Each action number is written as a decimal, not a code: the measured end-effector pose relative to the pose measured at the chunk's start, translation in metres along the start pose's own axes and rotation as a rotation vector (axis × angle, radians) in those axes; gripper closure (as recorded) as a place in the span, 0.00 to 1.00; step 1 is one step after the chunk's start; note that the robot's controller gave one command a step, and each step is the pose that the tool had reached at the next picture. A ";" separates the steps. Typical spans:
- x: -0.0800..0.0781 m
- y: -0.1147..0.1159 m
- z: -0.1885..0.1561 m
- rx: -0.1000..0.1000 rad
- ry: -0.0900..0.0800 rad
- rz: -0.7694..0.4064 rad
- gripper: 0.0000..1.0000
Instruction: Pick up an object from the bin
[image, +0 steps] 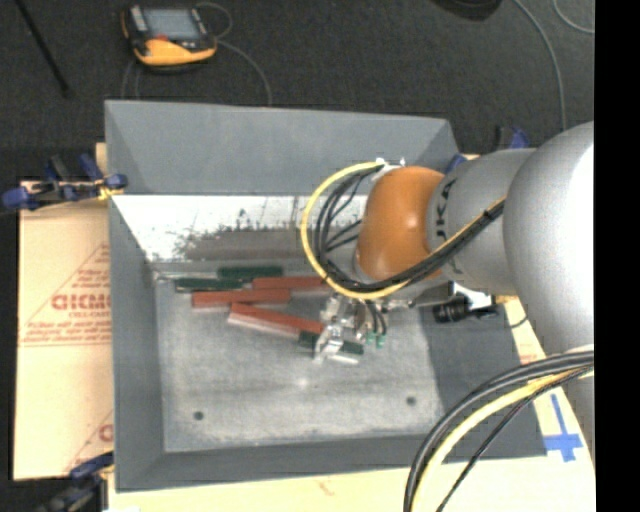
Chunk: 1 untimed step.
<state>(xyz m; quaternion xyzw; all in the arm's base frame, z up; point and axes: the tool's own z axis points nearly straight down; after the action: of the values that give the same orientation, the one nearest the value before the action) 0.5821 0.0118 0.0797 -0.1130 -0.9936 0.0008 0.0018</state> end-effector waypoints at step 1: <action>0.000 0.000 0.000 0.000 0.000 0.000 1.00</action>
Offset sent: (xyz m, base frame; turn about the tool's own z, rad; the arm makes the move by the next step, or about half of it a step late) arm -0.0001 -0.0002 0.0031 0.0000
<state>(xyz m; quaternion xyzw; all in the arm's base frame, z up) 0.5820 0.0119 0.0797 -0.1128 -0.9936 0.0008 0.0019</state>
